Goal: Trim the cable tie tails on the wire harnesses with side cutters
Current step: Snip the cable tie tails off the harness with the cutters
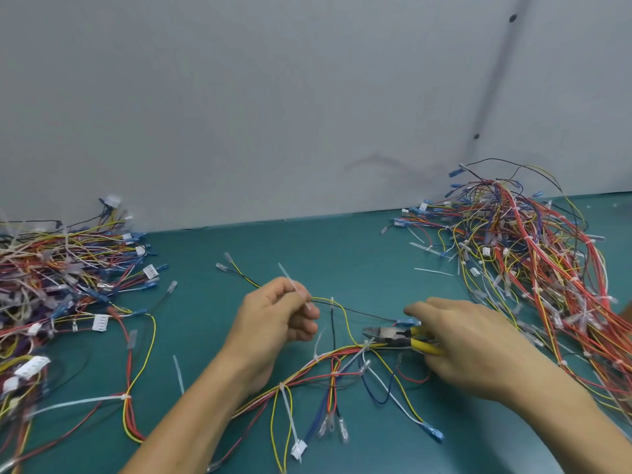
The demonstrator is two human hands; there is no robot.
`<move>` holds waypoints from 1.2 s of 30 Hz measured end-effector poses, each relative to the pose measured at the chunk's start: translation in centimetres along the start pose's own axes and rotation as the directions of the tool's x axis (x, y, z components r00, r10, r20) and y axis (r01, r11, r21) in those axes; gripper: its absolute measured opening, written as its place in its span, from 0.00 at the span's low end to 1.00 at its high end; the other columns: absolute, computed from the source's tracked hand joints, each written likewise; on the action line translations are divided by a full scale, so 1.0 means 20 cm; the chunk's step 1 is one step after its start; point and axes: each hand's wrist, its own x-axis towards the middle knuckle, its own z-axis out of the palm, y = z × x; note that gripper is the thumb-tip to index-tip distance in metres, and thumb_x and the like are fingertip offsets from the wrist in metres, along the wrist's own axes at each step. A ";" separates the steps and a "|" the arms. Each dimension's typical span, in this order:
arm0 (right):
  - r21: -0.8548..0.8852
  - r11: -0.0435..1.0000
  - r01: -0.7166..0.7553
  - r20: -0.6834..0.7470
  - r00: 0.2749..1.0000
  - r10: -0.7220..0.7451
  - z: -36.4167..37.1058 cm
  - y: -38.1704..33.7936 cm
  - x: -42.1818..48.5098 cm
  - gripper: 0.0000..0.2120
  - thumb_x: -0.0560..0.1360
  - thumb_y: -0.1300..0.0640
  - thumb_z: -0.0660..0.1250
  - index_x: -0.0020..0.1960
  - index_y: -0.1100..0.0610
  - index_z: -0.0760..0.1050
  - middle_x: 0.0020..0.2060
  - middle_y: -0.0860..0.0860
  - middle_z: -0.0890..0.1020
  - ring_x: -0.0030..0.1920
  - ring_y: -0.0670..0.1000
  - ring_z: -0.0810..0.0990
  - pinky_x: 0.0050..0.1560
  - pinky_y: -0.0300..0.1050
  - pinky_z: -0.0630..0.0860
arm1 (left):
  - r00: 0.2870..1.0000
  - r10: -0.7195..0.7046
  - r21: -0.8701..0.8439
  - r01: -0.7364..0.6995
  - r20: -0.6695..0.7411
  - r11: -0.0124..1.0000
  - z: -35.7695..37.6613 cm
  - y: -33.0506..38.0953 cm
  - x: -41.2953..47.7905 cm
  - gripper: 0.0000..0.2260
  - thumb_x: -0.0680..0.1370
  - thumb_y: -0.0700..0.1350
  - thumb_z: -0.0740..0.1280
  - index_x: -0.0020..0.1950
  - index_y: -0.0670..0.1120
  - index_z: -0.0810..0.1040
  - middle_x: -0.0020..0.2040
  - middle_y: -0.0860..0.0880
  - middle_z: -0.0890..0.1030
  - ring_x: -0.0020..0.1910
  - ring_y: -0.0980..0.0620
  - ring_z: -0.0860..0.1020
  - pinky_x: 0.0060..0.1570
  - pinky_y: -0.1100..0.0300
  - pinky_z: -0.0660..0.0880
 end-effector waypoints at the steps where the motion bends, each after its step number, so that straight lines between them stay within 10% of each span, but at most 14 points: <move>1: 0.018 1.000 0.005 -0.014 1.000 -0.004 -0.01 -0.01 -0.01 0.15 0.74 0.49 0.59 0.60 0.46 0.65 0.53 0.43 0.74 0.56 0.52 0.76 0.48 0.46 0.74 | 1.000 0.004 0.029 -0.004 0.002 1.000 -0.03 0.00 -0.01 0.10 0.78 0.35 0.61 0.39 0.44 0.76 0.32 0.45 0.79 0.27 0.50 0.76 0.28 0.61 0.74; 8: -0.016 0.996 0.091 -0.058 0.994 -0.092 -0.08 -0.10 0.01 0.15 0.75 0.49 0.57 0.62 0.45 0.67 0.52 0.44 0.73 0.55 0.52 0.74 0.48 0.46 0.72 | 0.983 -0.179 -0.103 0.182 0.039 0.978 -0.08 -0.07 -0.06 0.11 0.75 0.31 0.52 0.39 0.43 0.70 0.31 0.42 0.77 0.26 0.48 0.72 0.25 0.60 0.68; 13: -0.084 0.990 0.116 -0.051 0.991 -0.121 -0.13 -0.12 0.10 0.17 0.75 0.50 0.57 0.64 0.44 0.68 0.53 0.45 0.73 0.55 0.53 0.74 0.46 0.46 0.70 | 0.982 -0.191 -0.154 0.186 -0.015 0.970 -0.11 -0.06 -0.03 0.06 0.64 0.35 0.64 0.38 0.43 0.72 0.29 0.49 0.70 0.24 0.53 0.66 0.24 0.61 0.63; 16: -0.170 0.981 0.092 -0.083 0.991 -0.108 -0.15 -0.16 0.20 0.15 0.74 0.52 0.58 0.61 0.47 0.71 0.50 0.46 0.73 0.55 0.54 0.74 0.42 0.46 0.63 | 0.956 -0.050 0.202 0.112 -0.288 0.973 -0.16 -0.03 0.09 0.06 0.70 0.37 0.72 0.38 0.45 0.77 0.26 0.54 0.71 0.22 0.56 0.66 0.26 0.62 0.63; 20: -0.249 0.965 0.083 -0.133 0.984 -0.119 -0.15 -0.25 0.37 0.10 0.74 0.56 0.60 0.54 0.49 0.74 0.48 0.50 0.74 0.53 0.56 0.74 0.42 0.47 0.59 | 0.949 0.144 0.840 0.170 -0.280 0.515 -0.20 -0.01 0.20 0.15 0.70 0.54 0.74 0.53 0.49 0.81 0.46 0.51 0.81 0.50 0.47 0.78 0.45 0.58 0.72; 23: -0.292 0.949 0.121 -0.161 0.972 -0.173 -0.13 -0.31 0.49 0.11 0.73 0.61 0.60 0.52 0.52 0.75 0.48 0.52 0.74 0.51 0.57 0.73 0.43 0.48 0.58 | 0.959 0.116 0.903 0.199 -0.260 0.380 -0.18 -0.04 0.23 0.17 0.70 0.59 0.72 0.53 0.51 0.82 0.54 0.47 0.79 0.56 0.43 0.77 0.46 0.56 0.72; 36: -0.481 0.842 0.245 -0.229 0.892 -0.390 -0.02 -0.41 0.59 0.08 0.69 0.62 0.62 0.43 0.54 0.78 0.38 0.51 0.76 0.39 0.55 0.73 0.41 0.49 0.67 | 0.942 0.268 0.904 0.074 -0.202 0.420 -0.22 -0.12 0.22 0.09 0.76 0.51 0.65 0.50 0.54 0.83 0.50 0.51 0.80 0.53 0.45 0.77 0.45 0.57 0.75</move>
